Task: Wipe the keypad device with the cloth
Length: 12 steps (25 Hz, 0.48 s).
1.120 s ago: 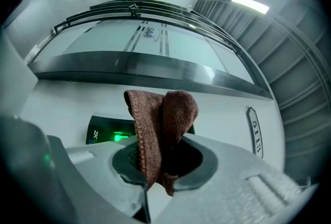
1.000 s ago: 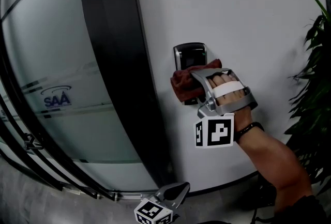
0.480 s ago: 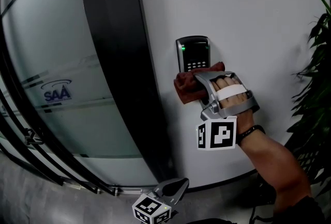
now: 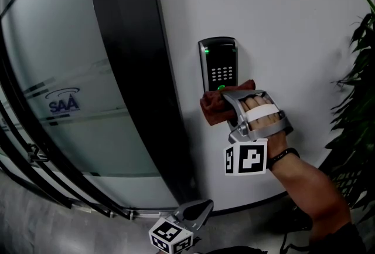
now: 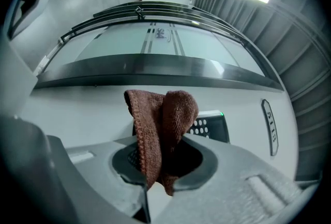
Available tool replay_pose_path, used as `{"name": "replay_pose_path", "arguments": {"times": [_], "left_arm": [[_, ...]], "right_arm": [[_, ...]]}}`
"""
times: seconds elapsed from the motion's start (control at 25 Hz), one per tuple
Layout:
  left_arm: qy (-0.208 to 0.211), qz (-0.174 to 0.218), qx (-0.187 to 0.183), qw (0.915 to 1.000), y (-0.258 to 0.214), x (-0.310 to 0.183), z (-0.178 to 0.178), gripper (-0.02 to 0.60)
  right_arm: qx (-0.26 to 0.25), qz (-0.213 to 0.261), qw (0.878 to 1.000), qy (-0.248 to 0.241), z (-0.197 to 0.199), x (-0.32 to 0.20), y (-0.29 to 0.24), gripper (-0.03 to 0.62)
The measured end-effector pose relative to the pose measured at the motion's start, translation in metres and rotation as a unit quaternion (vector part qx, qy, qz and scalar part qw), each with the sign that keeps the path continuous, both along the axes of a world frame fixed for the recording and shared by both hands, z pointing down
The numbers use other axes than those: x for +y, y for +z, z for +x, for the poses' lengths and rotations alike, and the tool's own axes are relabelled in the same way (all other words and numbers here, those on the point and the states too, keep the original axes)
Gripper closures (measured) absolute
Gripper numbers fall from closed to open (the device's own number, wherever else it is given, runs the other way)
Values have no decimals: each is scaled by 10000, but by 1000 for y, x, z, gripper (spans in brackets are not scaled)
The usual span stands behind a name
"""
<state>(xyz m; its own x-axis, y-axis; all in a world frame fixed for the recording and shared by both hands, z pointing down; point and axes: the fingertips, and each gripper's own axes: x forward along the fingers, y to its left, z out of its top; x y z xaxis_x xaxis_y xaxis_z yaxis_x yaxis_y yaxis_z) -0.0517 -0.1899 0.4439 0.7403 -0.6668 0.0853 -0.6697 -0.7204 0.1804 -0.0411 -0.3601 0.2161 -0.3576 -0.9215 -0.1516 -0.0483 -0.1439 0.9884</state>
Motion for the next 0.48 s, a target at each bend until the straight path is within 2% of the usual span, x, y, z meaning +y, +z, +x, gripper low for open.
{"name": "replay_pose_path", "arguments": {"times": [0.48], "left_arm": [[47,-115,85,9999,5,-1,4,565]], "right_arm": [[-88,-161,9998,-44,2,3,21,539]]}}
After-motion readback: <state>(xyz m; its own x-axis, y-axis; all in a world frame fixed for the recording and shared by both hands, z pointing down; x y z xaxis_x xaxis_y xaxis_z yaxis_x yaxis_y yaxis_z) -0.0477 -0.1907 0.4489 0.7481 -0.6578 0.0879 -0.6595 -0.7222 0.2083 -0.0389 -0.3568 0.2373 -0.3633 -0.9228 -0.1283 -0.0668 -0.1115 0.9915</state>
